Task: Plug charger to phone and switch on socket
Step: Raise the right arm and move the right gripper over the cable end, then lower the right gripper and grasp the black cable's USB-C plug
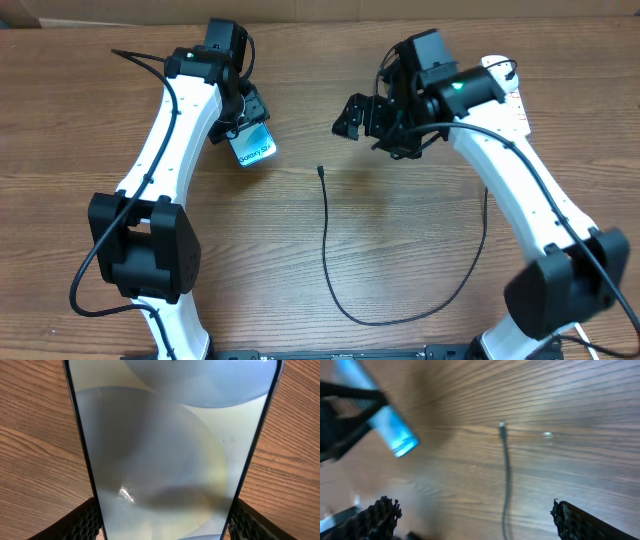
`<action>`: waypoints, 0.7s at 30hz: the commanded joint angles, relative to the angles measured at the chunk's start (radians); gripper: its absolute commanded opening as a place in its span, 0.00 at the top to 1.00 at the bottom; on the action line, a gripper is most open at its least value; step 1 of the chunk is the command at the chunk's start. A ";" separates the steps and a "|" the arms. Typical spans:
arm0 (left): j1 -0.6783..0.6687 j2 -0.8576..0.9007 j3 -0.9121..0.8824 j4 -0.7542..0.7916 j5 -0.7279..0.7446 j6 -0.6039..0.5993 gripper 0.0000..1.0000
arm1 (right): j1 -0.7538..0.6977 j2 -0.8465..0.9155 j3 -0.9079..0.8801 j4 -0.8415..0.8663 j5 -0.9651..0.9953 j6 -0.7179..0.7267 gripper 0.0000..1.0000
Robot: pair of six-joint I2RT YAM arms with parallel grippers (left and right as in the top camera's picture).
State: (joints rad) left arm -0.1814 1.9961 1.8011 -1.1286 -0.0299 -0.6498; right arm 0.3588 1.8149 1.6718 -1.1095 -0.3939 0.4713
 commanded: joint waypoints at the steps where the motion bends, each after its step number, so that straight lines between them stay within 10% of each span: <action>1: -0.001 -0.040 0.002 0.016 0.005 0.017 0.51 | 0.017 0.063 0.023 0.034 0.080 0.005 0.00; 21: 0.202 -0.040 0.002 -0.039 0.057 -0.023 0.49 | 0.170 0.298 0.017 0.156 0.281 0.050 0.08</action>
State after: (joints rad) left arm 0.0010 1.9961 1.8011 -1.1614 -0.0063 -0.6586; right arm 0.5282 2.0907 1.6718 -0.9695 -0.1436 0.5159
